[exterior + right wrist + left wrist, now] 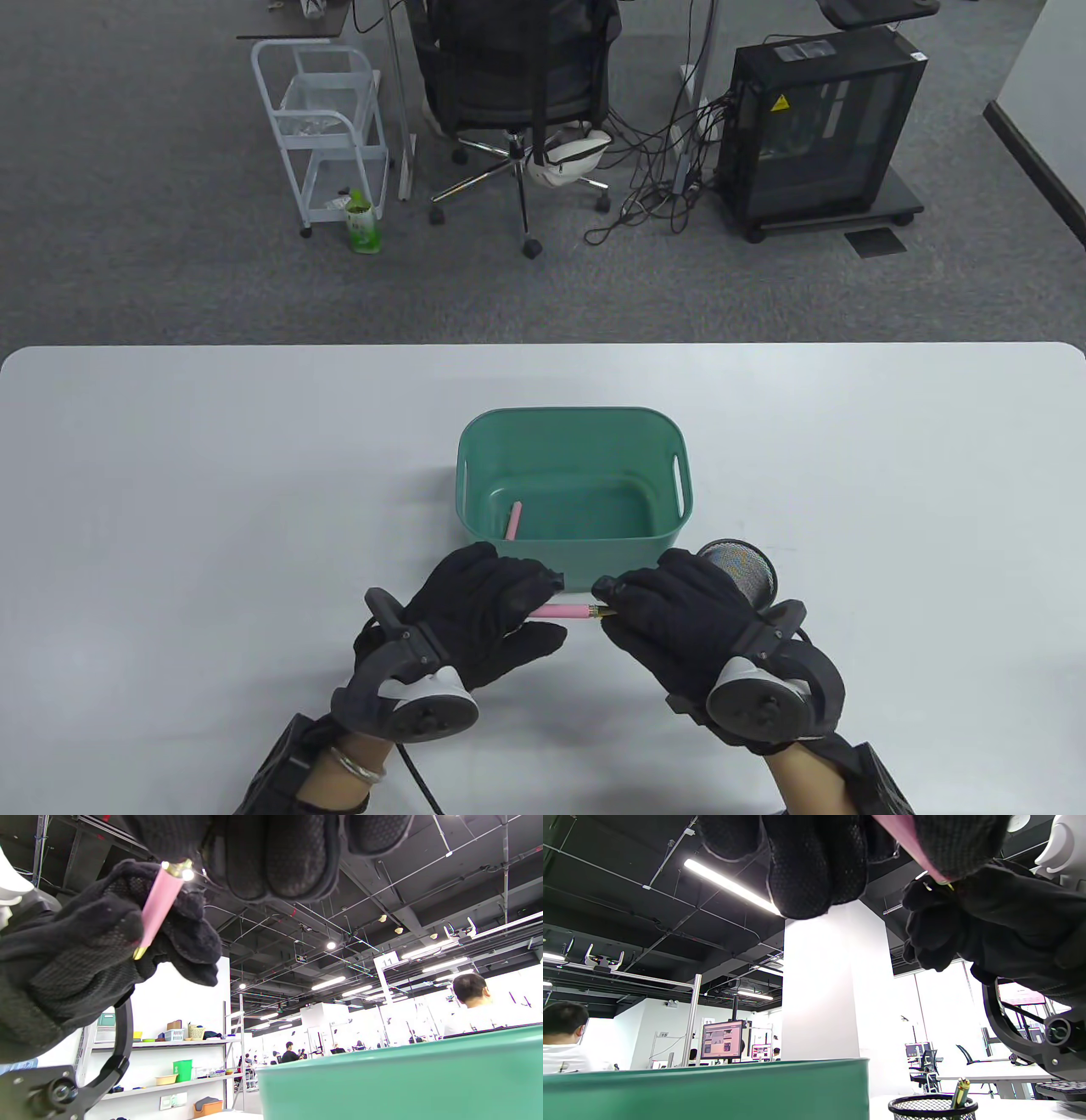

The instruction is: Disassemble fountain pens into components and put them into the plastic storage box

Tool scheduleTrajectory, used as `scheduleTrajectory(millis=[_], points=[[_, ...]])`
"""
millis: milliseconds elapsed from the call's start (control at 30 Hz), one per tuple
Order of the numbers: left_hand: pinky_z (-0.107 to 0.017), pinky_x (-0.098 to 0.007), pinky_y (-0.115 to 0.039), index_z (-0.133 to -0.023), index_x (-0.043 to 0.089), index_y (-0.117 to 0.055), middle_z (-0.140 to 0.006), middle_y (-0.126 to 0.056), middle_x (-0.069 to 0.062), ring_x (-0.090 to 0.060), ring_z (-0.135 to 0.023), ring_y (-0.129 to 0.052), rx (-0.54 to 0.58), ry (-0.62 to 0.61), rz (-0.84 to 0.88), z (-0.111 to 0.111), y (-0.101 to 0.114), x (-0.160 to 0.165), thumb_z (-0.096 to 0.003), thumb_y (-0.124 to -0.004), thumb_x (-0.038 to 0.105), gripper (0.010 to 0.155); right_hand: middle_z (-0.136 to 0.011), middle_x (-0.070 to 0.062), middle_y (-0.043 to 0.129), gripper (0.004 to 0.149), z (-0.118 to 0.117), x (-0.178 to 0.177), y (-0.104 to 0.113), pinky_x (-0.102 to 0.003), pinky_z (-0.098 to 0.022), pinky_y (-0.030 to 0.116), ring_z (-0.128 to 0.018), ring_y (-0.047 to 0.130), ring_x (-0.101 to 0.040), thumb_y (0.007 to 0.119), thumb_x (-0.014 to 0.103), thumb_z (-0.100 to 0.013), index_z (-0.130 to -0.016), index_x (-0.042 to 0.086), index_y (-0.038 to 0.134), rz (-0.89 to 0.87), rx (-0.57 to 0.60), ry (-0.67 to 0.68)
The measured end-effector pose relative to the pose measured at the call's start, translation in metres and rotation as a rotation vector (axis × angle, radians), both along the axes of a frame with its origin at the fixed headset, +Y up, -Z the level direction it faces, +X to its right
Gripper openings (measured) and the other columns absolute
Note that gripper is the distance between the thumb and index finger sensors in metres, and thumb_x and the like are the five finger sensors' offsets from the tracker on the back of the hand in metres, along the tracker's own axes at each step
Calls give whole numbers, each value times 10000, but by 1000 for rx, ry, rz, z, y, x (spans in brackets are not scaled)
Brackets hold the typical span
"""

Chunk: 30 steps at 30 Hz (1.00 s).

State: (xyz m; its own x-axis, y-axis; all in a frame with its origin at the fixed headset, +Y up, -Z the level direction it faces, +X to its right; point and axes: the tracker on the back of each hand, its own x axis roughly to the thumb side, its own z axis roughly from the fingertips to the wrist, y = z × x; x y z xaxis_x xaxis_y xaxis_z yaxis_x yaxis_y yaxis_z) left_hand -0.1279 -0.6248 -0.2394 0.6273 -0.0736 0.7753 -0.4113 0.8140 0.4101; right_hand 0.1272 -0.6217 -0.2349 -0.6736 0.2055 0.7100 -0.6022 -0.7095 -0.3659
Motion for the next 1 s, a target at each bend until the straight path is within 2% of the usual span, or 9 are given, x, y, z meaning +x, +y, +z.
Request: scheduleTrajectory(millis=[100, 433, 1000], points=[[-722, -466, -700, -967, 170, -707, -846, -904, 11, -163, -685, -965, 8, -2, 0, 1, 0, 1, -616, -749, 494, 480, -801, 18, 883, 416, 0, 0, 0, -452, -708, 663, -660, 910, -125, 729, 465, -529, -883, 268, 825, 1, -1, 0], [-642, -435, -766, -909, 149, -802, -696, -967, 34, -136, -531, -1006, 2, -12, 4, 1, 0, 1, -615, -729, 505, 468, -802, 18, 883, 417, -1, 0, -1, -453, -708, 662, -661, 910, -126, 728, 465, -529, -885, 270, 824, 2, -6, 1], [-599, -438, -794, -855, 136, -860, -628, -1008, 15, -152, -467, -1033, -26, -29, -8, -1, 0, 3, -659, -557, 476, 495, -803, 18, 882, 417, -1, 0, -1, -453, -708, 662, -664, 909, -126, 728, 465, -529, -885, 271, 824, 0, -5, 5]])
